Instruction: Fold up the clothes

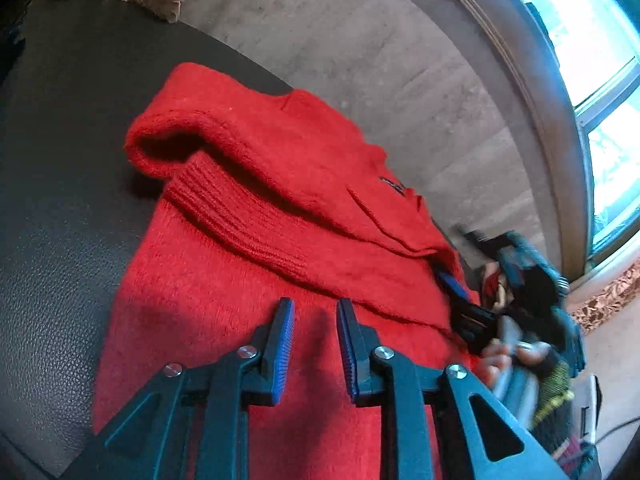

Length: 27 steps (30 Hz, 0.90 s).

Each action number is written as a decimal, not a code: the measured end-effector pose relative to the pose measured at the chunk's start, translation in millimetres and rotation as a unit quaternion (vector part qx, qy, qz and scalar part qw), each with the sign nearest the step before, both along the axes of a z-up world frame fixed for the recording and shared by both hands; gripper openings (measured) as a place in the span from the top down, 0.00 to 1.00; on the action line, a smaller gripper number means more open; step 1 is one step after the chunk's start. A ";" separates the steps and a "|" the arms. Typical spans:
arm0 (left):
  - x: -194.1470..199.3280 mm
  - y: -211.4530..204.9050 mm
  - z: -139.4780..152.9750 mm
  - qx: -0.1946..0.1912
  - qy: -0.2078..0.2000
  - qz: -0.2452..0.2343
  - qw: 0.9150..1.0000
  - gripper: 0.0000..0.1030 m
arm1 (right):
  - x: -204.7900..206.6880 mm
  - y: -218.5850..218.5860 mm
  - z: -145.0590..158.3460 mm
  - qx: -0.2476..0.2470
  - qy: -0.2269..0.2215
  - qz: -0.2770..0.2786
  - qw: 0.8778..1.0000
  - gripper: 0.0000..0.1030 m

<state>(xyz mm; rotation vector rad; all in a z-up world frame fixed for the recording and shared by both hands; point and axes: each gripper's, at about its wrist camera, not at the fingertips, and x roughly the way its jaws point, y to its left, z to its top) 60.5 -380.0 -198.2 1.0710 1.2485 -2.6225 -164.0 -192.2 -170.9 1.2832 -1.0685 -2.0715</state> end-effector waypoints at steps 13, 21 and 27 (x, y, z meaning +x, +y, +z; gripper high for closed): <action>5.7 -26.5 10.8 0.061 0.034 0.039 0.997 0.74 | -12.0 -5.4 65.1 0.083 0.127 0.111 0.982 0.87; 7.1 -23.8 3.0 0.079 0.030 0.043 0.995 0.74 | -6.9 42.2 63.4 0.122 0.145 0.099 0.977 0.87; 0.9 -31.6 9.1 0.090 0.039 0.062 0.993 0.72 | -9.7 68.5 15.5 0.147 0.104 0.092 0.979 0.88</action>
